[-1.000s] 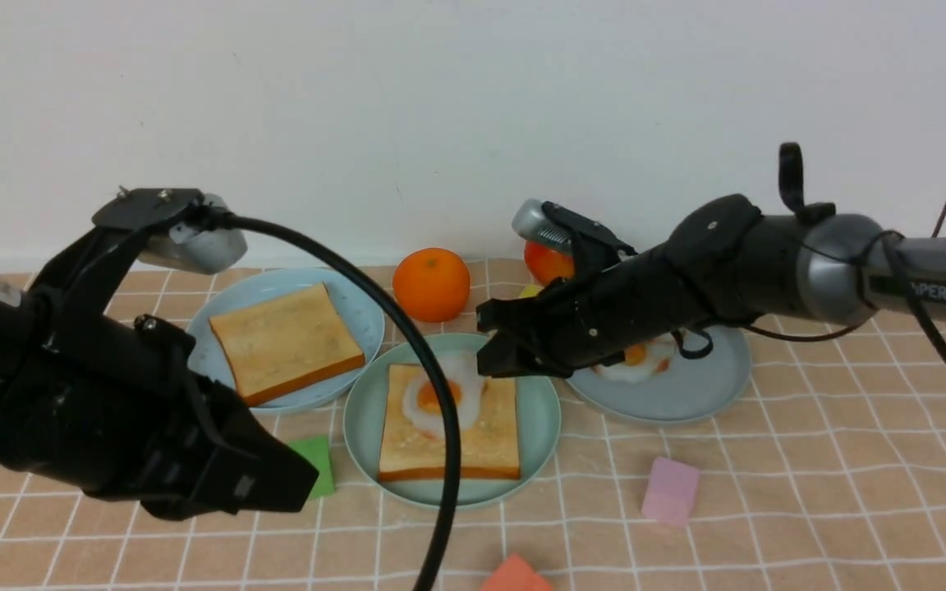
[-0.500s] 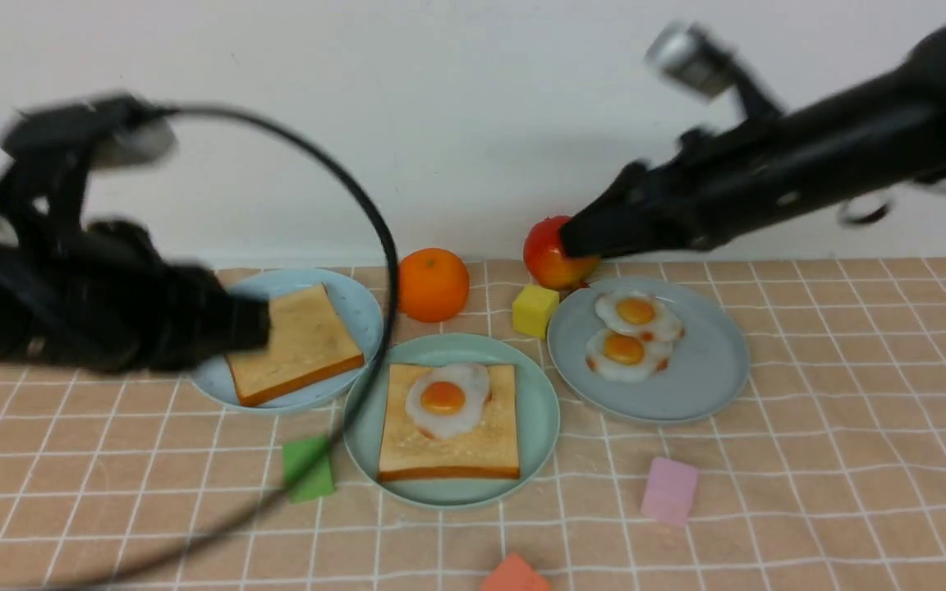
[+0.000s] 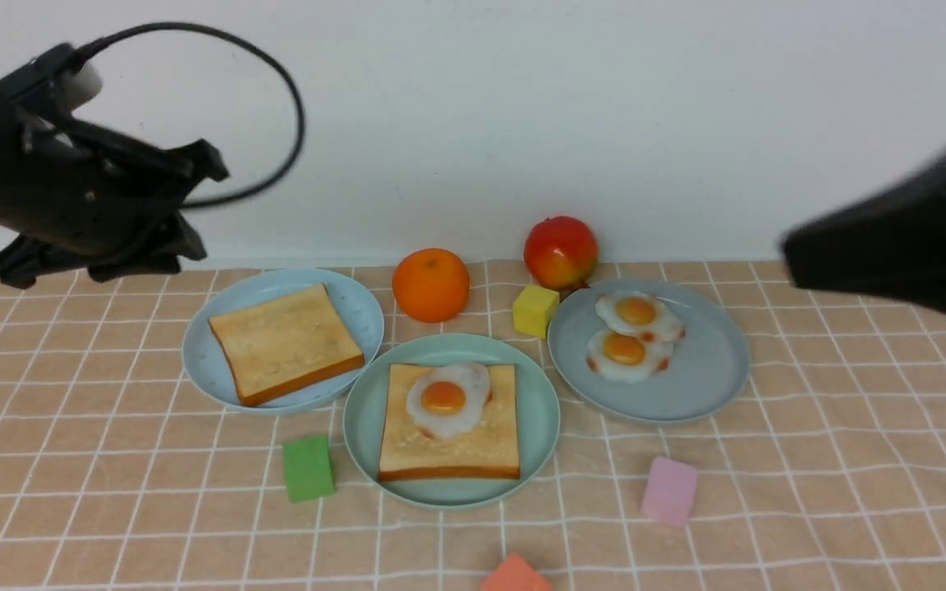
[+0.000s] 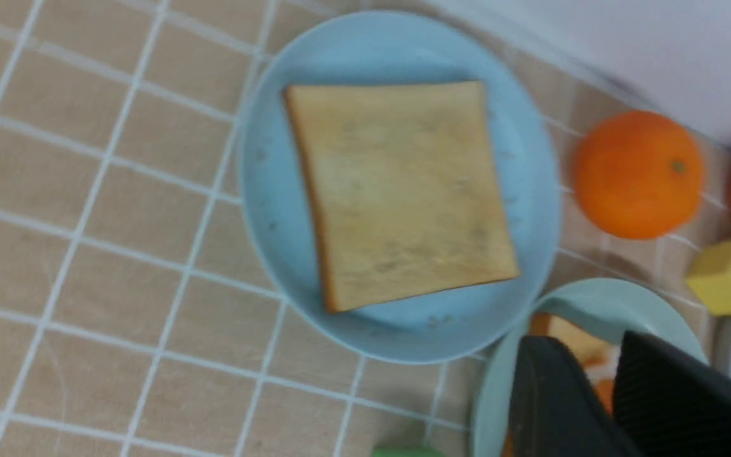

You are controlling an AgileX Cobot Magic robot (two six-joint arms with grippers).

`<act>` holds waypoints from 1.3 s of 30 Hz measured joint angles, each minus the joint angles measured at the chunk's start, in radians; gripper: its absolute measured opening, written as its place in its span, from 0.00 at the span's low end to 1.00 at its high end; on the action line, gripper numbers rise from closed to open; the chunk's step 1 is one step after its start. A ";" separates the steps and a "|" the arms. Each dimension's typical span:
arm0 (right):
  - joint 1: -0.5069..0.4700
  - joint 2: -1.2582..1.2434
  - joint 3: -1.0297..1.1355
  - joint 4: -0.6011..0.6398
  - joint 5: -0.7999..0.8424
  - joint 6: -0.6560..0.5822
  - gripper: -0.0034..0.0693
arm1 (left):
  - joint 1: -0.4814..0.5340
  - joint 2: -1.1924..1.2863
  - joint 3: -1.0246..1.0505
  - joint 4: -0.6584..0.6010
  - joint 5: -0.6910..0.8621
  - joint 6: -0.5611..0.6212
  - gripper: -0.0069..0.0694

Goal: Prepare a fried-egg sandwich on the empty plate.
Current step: Use the left arm to grab a slice of bread

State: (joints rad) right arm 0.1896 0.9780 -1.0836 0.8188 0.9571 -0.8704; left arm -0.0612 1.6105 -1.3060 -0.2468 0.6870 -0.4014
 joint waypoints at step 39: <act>0.000 -0.219 0.199 0.003 -0.058 -0.018 0.06 | 0.012 0.442 -0.140 -0.025 -0.070 0.090 0.12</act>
State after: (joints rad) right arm 0.1896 0.7587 -0.8847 0.8218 0.8994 -0.8885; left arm -0.0493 2.0529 -1.4465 -0.2719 0.6166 -0.3116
